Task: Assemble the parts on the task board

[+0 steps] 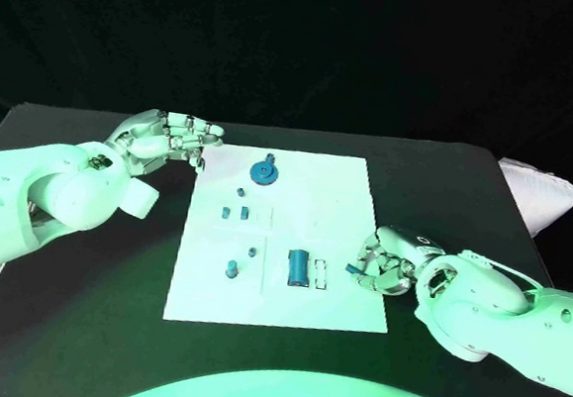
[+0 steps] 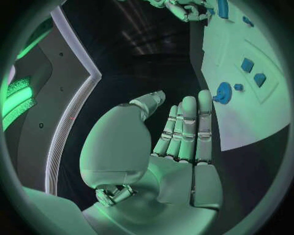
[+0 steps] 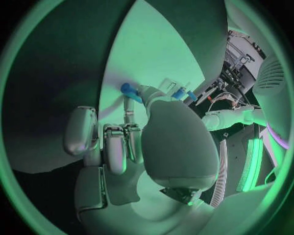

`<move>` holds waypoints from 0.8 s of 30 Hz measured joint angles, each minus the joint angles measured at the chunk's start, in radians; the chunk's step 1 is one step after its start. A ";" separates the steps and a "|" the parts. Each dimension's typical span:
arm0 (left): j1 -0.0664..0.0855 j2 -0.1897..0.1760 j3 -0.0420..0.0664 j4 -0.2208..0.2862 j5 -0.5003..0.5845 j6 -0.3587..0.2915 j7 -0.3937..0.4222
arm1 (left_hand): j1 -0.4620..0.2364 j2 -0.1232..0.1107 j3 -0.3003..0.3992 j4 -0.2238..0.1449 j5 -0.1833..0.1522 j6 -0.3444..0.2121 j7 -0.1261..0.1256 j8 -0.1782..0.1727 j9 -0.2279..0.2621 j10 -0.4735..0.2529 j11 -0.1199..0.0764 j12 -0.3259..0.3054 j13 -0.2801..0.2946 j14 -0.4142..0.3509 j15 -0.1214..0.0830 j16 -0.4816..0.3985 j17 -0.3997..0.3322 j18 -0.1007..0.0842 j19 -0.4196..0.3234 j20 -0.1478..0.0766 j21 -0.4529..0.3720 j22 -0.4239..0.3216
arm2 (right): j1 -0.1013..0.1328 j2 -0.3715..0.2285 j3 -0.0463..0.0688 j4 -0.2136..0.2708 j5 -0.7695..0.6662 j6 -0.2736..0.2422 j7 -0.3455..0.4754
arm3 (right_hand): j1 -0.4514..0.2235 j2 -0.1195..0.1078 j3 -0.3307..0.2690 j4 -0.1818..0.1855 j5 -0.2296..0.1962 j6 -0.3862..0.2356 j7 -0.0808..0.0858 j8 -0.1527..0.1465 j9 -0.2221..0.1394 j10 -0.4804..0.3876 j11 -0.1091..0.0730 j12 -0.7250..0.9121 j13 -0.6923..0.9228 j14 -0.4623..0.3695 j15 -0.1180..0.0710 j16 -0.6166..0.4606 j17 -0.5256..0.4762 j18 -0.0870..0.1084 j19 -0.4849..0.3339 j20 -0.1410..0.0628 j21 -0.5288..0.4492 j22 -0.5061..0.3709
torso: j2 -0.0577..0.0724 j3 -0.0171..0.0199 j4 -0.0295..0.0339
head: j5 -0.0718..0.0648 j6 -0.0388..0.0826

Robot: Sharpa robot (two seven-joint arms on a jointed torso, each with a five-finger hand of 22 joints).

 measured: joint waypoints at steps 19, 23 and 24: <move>0.000 0.002 0.000 -0.001 0.000 0.000 -0.001 | 0.000 0.000 0.000 0.000 0.000 0.000 0.000 0.000 0.000 0.000 0.000 0.000 0.001 0.000 0.000 0.000 0.000 0.000 0.000 0.000 0.000 0.000 | 0.028 0.011 -0.005 0.061 0.148 -0.050 0.014 | -0.071 -0.003 0.101 -0.071 0.000 -0.012 0.001 0.013 -0.008 -0.004 -0.003 0.013 0.000 0.000 0.000 0.004 0.000 0.000 0.000 0.000 0.023 0.000 | -0.001 -0.0013 -0.0005 | 0.004 0.000; 0.000 0.003 0.000 0.000 0.000 0.000 -0.001 | 0.000 0.000 0.000 0.000 0.000 0.000 0.000 0.000 0.000 0.000 0.000 0.000 0.001 0.000 0.000 0.000 0.000 0.000 0.000 0.000 0.000 0.000 | 0.031 0.038 -0.005 0.053 0.195 -0.050 0.016 | -0.096 -0.010 0.143 -0.113 0.028 -0.012 0.001 0.013 -0.007 -0.004 -0.003 0.013 0.000 0.000 0.000 0.004 0.000 0.000 0.000 0.000 0.023 0.000 | -0.001 -0.0014 -0.0006 | 0.004 0.000; 0.000 0.003 0.000 0.000 0.000 0.000 -0.001 | 0.000 0.000 0.000 0.000 0.000 0.000 0.000 0.000 0.000 0.000 0.000 0.000 0.001 0.000 0.000 0.000 0.000 0.000 0.000 0.000 0.000 0.000 | 0.031 0.045 -0.005 0.049 0.208 -0.050 0.016 | -0.097 -0.011 0.143 -0.113 0.034 -0.012 0.001 0.013 -0.006 -0.004 -0.003 0.013 0.000 0.000 0.000 0.004 0.000 0.000 0.000 0.000 0.023 0.000 | -0.001 -0.0015 -0.0004 | 0.004 0.000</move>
